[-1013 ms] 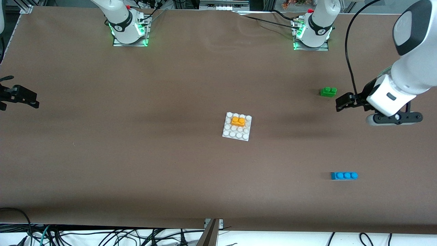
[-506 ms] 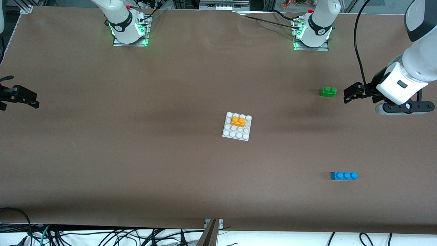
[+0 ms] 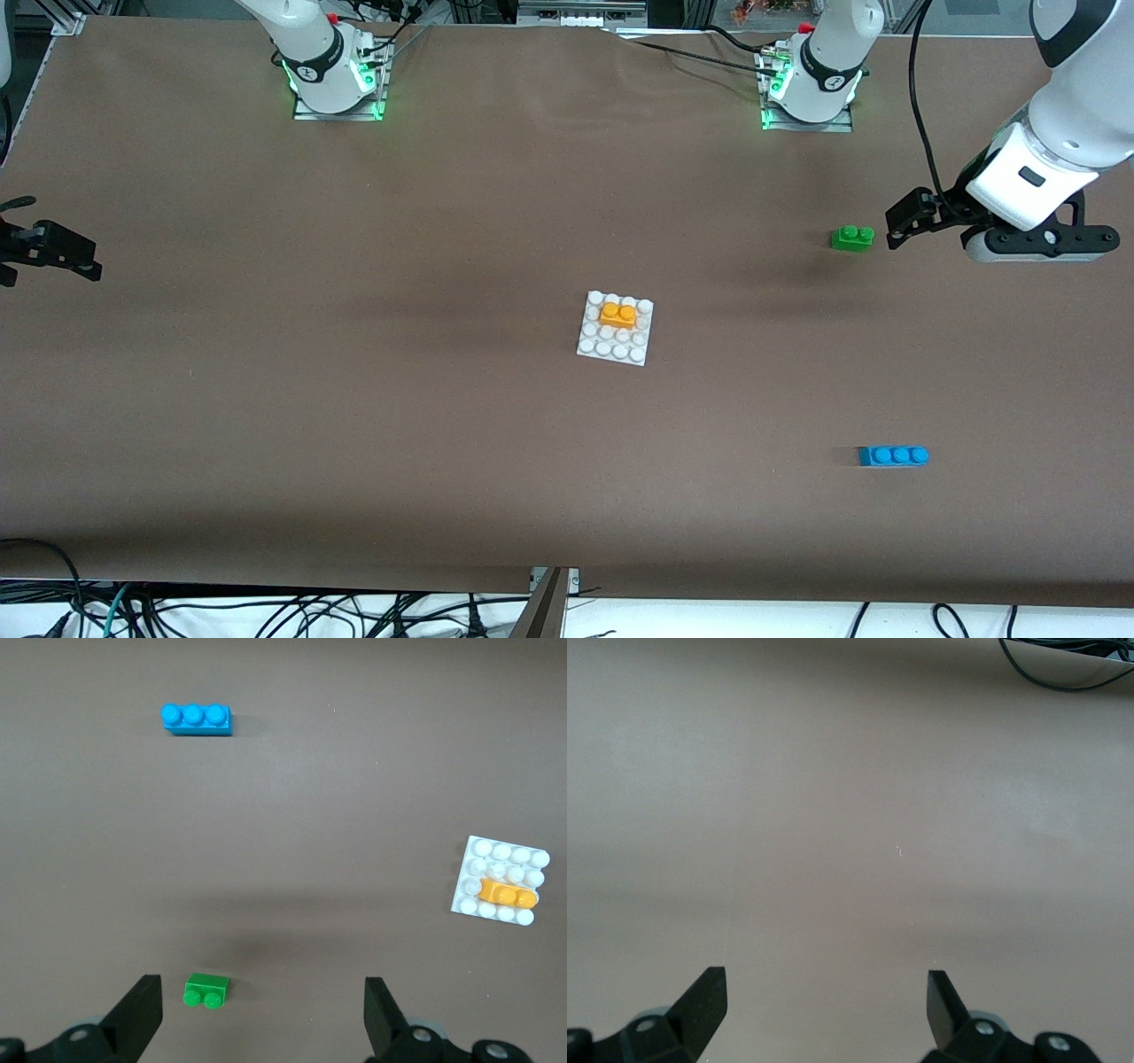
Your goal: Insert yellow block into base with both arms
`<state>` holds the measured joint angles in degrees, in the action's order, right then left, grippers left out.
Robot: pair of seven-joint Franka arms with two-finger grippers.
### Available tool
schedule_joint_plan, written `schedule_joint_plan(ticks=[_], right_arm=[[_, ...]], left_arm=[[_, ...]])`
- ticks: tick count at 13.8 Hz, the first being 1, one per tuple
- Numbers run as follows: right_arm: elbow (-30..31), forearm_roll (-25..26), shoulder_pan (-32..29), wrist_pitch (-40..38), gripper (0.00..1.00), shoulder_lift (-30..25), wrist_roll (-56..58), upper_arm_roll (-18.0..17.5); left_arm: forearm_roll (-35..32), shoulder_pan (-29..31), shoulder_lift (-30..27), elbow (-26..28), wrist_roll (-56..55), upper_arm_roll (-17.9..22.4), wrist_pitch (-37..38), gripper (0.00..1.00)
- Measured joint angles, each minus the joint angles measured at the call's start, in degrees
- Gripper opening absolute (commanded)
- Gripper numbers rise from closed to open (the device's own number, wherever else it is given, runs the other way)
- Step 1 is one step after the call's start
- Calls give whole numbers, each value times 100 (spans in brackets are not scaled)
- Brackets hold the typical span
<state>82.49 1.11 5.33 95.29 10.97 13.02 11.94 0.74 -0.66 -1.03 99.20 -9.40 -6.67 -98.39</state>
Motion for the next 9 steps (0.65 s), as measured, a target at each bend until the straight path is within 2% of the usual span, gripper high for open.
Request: schedule_joint_plan(ticks=[9], right_arm=[[0, 0, 0, 0, 100, 0, 1, 0]], left_arm=[[-3, 62, 115, 13, 0, 6, 10, 100]])
